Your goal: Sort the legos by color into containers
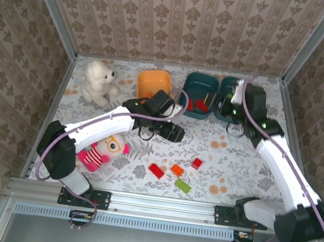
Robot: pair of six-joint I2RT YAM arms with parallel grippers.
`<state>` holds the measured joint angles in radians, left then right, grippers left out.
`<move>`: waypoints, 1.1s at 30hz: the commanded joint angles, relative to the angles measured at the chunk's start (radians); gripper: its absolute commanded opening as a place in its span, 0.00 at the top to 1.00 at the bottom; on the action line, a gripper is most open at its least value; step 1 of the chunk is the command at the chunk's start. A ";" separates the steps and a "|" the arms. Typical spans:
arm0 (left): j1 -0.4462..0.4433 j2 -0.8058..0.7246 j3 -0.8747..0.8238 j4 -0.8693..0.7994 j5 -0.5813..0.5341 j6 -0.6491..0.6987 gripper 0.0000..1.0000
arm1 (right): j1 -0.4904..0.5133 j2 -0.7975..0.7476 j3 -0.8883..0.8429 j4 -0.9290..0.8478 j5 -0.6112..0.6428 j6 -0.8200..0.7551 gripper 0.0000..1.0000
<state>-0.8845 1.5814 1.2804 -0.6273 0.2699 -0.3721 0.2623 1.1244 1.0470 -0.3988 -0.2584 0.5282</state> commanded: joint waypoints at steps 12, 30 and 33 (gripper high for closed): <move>-0.270 0.212 0.036 -0.149 -0.207 0.007 0.20 | 0.041 -0.700 -0.376 -0.399 -0.192 0.357 0.00; -0.341 0.394 0.116 -0.193 -0.216 -0.102 0.19 | 0.040 -0.690 -0.296 -0.464 -0.190 0.322 0.00; -0.337 0.423 0.135 -0.196 -0.221 -0.105 0.23 | 0.039 -0.692 -0.288 -0.471 -0.183 0.319 0.00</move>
<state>-1.2121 1.9621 1.3846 -0.7837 0.0685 -0.4568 0.2981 0.4385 0.7105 -0.8764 -0.4007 0.8452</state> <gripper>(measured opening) 0.776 0.999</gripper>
